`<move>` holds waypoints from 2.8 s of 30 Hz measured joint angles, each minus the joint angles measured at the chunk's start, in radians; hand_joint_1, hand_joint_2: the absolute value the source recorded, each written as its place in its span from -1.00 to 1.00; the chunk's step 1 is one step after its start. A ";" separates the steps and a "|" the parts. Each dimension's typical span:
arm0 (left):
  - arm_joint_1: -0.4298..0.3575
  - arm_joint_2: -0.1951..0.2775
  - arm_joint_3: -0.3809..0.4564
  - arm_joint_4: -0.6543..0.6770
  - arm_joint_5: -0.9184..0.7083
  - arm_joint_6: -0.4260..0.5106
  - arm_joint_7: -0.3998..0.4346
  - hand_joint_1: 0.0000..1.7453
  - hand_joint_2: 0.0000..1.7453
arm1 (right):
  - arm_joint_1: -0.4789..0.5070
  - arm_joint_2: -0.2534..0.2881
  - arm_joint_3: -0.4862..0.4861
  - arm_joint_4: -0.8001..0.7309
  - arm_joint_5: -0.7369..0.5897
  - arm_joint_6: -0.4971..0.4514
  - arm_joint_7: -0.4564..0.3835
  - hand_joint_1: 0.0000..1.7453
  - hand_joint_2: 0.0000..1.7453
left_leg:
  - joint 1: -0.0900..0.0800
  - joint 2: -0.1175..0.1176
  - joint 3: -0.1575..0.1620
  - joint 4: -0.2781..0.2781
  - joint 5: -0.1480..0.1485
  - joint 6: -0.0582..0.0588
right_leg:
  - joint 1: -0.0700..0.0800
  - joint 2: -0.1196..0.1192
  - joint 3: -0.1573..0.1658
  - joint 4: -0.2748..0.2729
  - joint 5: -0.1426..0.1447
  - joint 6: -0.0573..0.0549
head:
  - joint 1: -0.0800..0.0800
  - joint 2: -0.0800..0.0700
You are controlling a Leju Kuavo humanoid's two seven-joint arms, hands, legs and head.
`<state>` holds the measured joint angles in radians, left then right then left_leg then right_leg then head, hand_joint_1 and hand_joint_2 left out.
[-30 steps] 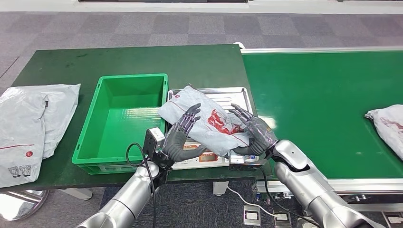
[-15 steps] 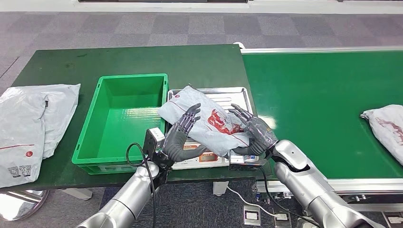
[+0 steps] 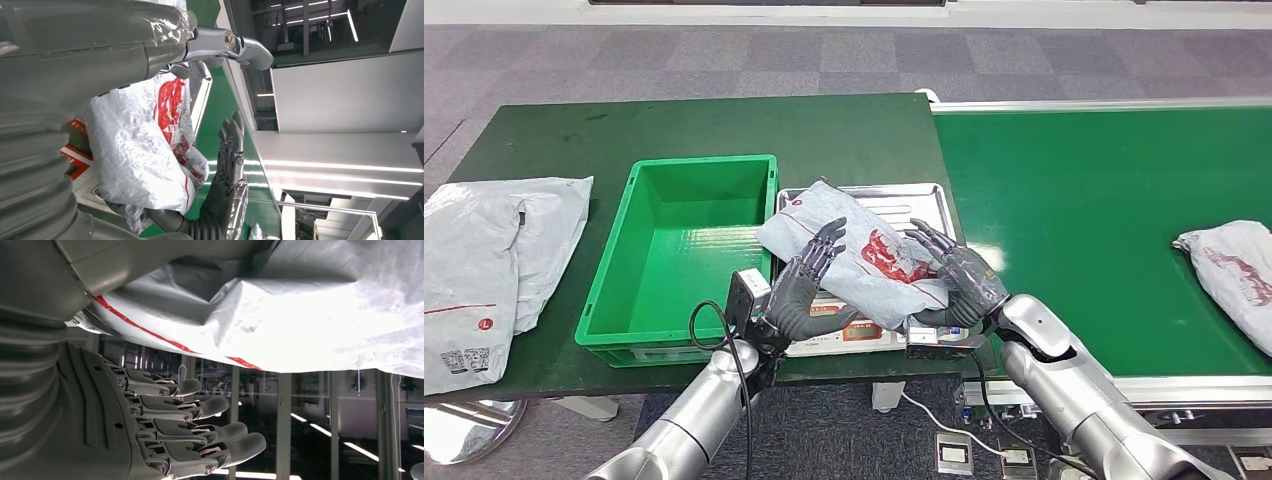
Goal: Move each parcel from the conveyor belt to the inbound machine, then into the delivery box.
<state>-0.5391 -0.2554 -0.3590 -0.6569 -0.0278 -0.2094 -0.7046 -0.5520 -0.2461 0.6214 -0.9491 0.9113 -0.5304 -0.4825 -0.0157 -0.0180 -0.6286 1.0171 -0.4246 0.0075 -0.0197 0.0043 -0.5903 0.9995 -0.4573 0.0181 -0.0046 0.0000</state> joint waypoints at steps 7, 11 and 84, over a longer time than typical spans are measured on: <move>0.000 0.000 0.000 0.000 0.000 0.000 0.000 -1.00 1.00 | 0.000 0.000 0.000 0.000 0.000 0.000 0.000 -1.00 1.00 | 0.000 0.000 0.000 0.000 0.000 0.000 | 0.000 0.000 0.000 0.000 0.000 0.000 | 0.000 0.000; 0.000 0.000 0.000 0.000 0.000 0.000 0.000 -1.00 1.00 | 0.000 0.000 0.000 0.000 0.000 0.000 0.000 -1.00 1.00 | 0.000 0.000 0.000 0.000 0.000 0.000 | 0.000 0.000 0.000 0.000 0.000 0.000 | 0.000 0.000; 0.034 -0.027 -0.176 -0.115 -0.184 0.304 0.000 -1.00 1.00 | 0.337 0.192 -0.766 -0.154 -0.900 0.093 -0.218 -1.00 1.00 | 0.000 -0.001 0.001 0.000 -0.005 0.000 | 0.001 -0.001 0.002 -0.001 -0.004 -0.001 | 0.000 0.000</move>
<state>-0.5050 -0.2819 -0.5346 -0.7717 -0.2116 0.0950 -0.7046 -0.2153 -0.0545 -0.1451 -1.1029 0.0118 -0.4376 -0.7000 -0.0153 -0.0189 -0.6274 1.0176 -0.4294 0.0072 -0.0192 0.0033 -0.5885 0.9984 -0.4612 0.0167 -0.0042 0.0000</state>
